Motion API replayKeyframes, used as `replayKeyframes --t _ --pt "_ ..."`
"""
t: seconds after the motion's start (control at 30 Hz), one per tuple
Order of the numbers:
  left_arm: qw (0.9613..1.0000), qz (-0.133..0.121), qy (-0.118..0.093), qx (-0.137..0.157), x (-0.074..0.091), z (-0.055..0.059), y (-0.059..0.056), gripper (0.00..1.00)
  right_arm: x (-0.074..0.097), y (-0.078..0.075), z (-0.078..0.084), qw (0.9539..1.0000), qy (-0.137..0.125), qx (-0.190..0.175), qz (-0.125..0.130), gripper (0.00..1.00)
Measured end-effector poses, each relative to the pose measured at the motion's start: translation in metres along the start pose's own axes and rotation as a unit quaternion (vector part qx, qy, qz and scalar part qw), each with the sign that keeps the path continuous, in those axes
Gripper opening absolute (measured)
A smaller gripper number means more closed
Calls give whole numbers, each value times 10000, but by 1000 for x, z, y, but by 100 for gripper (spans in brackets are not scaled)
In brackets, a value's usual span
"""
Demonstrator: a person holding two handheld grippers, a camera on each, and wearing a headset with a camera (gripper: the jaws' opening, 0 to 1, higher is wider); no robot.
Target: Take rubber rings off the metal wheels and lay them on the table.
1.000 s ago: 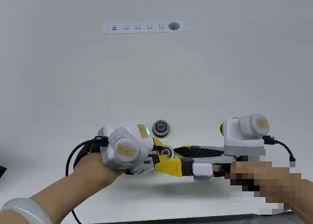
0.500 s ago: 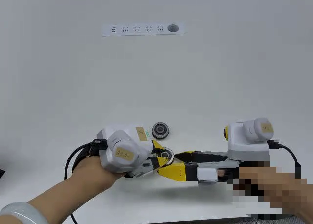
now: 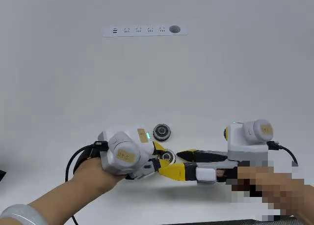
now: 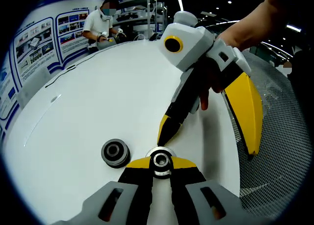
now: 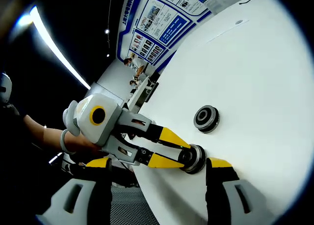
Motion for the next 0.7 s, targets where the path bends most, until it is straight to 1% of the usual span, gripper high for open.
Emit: replayKeyframes --t 0.13,0.3,0.5,0.7 --pt "10000 -1 -2 2 0 0 0 12 -1 2 2 10000 42 -22 -43 79" --pt "10000 -1 -13 6 0 0 0 12 3 6 -1 10000 -19 -46 -85 79" --pt "10000 3 -14 4 0 0 0 12 4 7 2 9999 13 -58 -124 77" --pt "10000 7 -20 7 1 0 0 12 5 6 1 9998 -38 -147 -147 77"
Point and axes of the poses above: the centre of the closed fingertips' face, and the gripper's own axes: x roughly backward along the fingers, y roughly to its left, z roughly out of its underside, the point moved 1 cm from there along x, roughly backward along the fingers, and after that the axes turned 4 degrees about x, right-handed, at the moved point
